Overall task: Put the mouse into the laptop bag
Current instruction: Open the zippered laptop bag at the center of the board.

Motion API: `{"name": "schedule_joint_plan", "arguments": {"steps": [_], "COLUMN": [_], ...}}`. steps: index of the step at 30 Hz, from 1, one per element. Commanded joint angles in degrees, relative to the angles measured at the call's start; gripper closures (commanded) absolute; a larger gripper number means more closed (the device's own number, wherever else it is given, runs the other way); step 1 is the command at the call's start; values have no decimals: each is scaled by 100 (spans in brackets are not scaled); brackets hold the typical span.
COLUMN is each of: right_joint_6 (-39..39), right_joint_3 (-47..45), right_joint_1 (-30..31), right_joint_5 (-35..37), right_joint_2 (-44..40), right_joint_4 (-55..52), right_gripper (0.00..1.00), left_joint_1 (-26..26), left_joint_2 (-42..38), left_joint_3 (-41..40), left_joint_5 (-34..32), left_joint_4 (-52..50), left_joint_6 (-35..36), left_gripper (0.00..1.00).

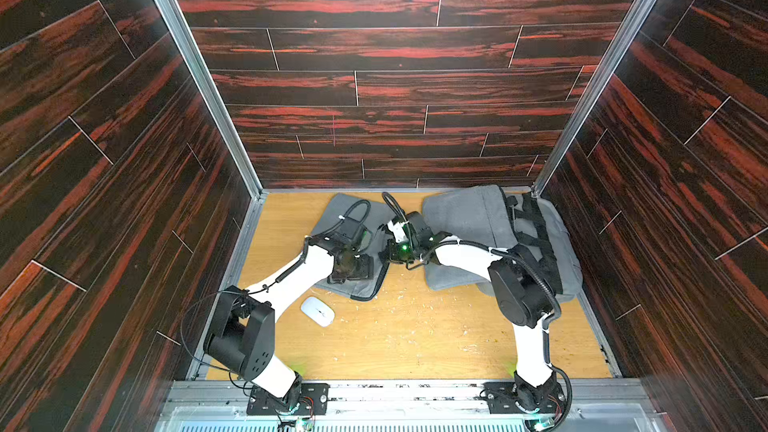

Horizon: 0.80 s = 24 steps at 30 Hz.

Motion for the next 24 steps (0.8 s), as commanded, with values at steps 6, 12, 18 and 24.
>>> {"name": "schedule_joint_plan", "arguments": {"steps": [6, 12, 18, 24], "right_joint_6": [-92, 229, 614, 957], "right_joint_3": [824, 1139, 1020, 468], "right_joint_1": [-114, -289, -349, -495], "right_joint_5": [-1210, -1884, -2381, -2469], "right_joint_2": [-419, -467, -636, -912], "right_joint_4": [-185, 1, 368, 874], "right_gripper": [100, 100, 100, 100], "left_joint_1": [-543, -647, -665, -656], "left_joint_2": [-165, 32, 527, 770], "left_joint_3": [-184, -152, 323, 757], "left_joint_5": [-1203, -1688, -2173, -2506], "left_joint_4": [371, 729, 670, 336], "left_joint_6": [384, 432, 466, 391], "left_gripper": [20, 18, 21, 100]}}
